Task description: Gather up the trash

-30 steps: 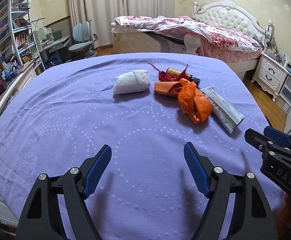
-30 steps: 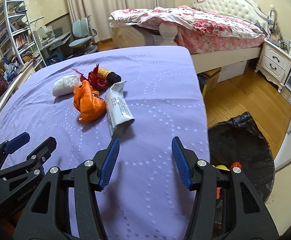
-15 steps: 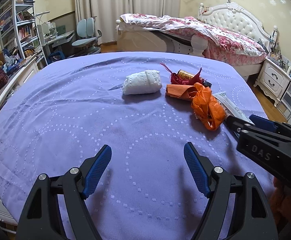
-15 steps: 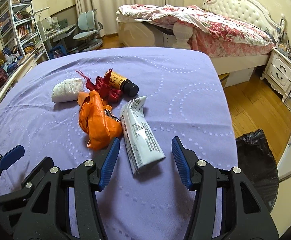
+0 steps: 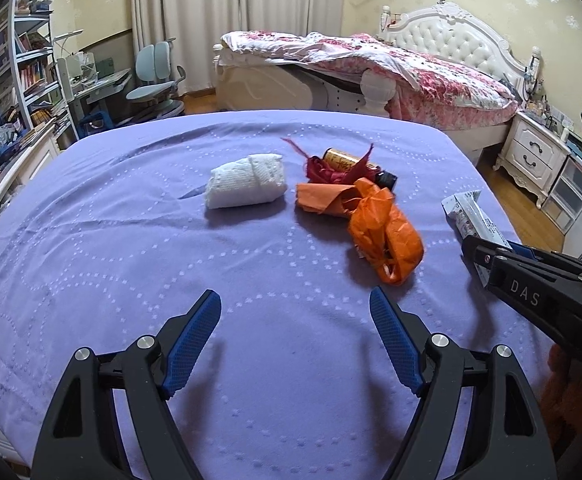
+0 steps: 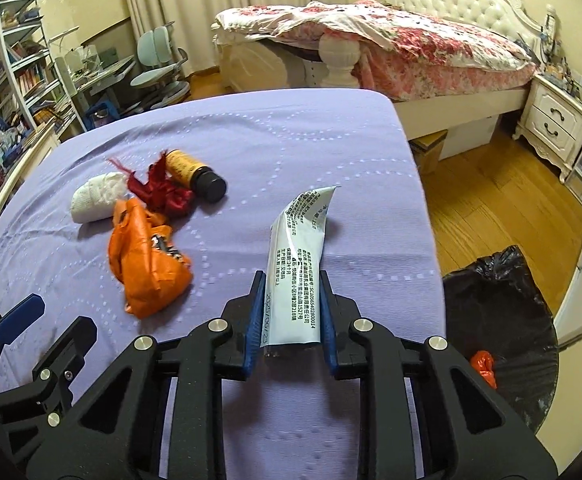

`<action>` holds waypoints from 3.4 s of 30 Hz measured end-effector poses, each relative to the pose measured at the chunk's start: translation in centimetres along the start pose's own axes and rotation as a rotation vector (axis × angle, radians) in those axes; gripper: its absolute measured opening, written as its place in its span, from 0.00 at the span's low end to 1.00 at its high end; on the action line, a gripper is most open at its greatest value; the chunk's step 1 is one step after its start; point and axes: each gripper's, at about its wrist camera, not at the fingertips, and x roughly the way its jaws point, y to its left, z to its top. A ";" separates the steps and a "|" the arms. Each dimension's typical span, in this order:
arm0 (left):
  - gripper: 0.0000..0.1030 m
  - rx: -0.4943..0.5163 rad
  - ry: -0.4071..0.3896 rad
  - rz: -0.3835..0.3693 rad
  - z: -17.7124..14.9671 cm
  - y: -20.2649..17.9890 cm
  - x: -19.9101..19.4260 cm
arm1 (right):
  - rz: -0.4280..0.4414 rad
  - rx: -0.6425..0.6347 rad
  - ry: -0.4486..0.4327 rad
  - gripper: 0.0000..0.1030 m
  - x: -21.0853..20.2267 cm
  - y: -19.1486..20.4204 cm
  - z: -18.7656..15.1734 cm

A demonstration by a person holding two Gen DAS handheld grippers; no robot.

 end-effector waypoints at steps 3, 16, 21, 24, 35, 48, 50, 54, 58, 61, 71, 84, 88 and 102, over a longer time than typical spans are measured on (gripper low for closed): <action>0.75 0.007 -0.006 -0.020 0.4 -0.7 0.2 | 0.007 0.010 0.000 0.23 0.0 -0.7 0.1; 0.77 -0.013 -0.001 -0.054 2.6 -2.4 1.9 | 0.049 0.029 -0.002 0.23 -0.1 -2.3 0.3; 0.77 -0.013 -0.003 -0.053 3.4 -2.9 2.5 | 0.053 0.028 -0.002 0.23 0.0 -2.4 0.1; 0.77 -0.018 0.003 -0.065 3.5 -3.0 2.8 | 0.053 0.028 -0.001 0.23 0.0 -2.4 0.1; 0.47 -0.004 0.012 -0.157 2.9 -3.0 2.5 | 0.054 0.027 -0.002 0.23 0.1 -2.3 0.0; 0.28 0.023 0.010 -0.179 2.3 -2.4 0.1 | 0.060 0.019 -0.003 0.23 -0.3 -1.6 -0.4; 0.28 0.009 0.016 -0.184 2.1 -1.9 -0.2 | 0.065 0.012 -0.002 0.23 -0.5 -1.3 -0.7; 0.28 0.002 0.018 -0.169 1.4 -0.9 -0.8 | 0.073 0.004 -0.001 0.23 -1.0 -0.7 -1.5; 0.28 -0.014 0.023 -0.157 0.8 0.4 -1.4 | 0.081 -0.011 0.001 0.23 -1.4 0.1 -2.2; 0.28 -0.031 0.023 -0.145 0.6 1.5 -1.6 | 0.085 -0.017 0.003 0.23 -1.6 0.4 -2.5; 0.70 -0.133 0.050 -0.165 0.2 3.4 -0.8 | 0.081 -0.024 0.003 0.23 -1.6 0.9 -2.7; 0.74 -0.087 0.104 -0.137 0.6 1.9 1.5 | 0.083 -0.022 0.003 0.23 -1.6 0.9 -2.7; 0.61 -0.067 0.099 -0.140 0.5 1.6 1.4 | 0.084 -0.022 0.004 0.23 -1.6 0.9 -2.7; 0.51 -0.025 0.068 -0.149 -0.3 1.3 0.3 | 0.082 -0.020 -0.004 0.23 -2.3 1.0 -2.9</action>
